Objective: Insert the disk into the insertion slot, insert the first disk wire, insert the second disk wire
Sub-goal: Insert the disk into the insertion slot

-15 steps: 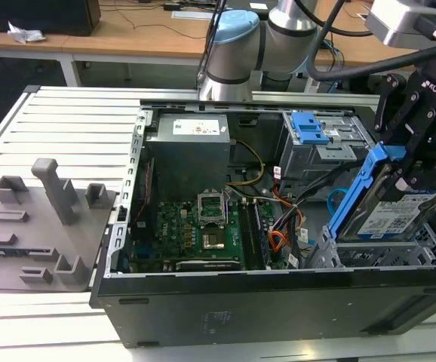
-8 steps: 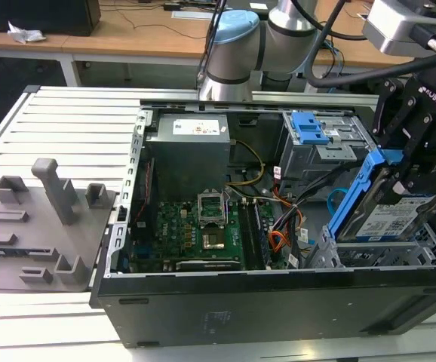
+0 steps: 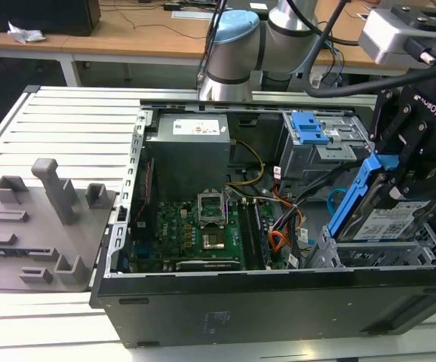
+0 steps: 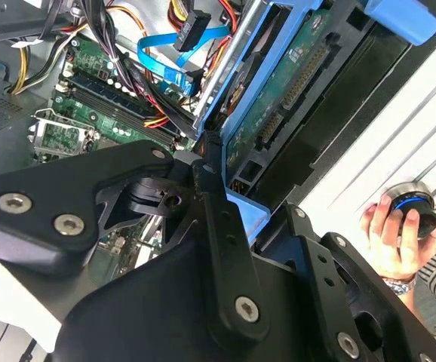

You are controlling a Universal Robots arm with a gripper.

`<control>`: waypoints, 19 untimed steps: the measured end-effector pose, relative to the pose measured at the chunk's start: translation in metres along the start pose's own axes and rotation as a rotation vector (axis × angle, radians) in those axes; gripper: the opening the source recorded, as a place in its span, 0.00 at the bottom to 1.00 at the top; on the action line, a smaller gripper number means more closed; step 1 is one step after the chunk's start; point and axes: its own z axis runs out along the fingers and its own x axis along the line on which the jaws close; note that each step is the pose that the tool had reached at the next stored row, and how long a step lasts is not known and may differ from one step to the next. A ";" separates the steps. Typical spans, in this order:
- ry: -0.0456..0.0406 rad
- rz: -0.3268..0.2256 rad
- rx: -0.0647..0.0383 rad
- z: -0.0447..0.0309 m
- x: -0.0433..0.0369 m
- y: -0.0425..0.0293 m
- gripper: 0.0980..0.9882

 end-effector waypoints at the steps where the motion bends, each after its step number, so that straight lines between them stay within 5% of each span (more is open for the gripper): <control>1: 0.0001 0.000 0.000 0.0015 0.0000 0.0000 0.30; 8: 0.0000 0.000 0.000 0.0118 -0.0001 -0.0004 0.30; 19: 0.0001 0.000 0.000 0.0126 0.0000 -0.0005 0.38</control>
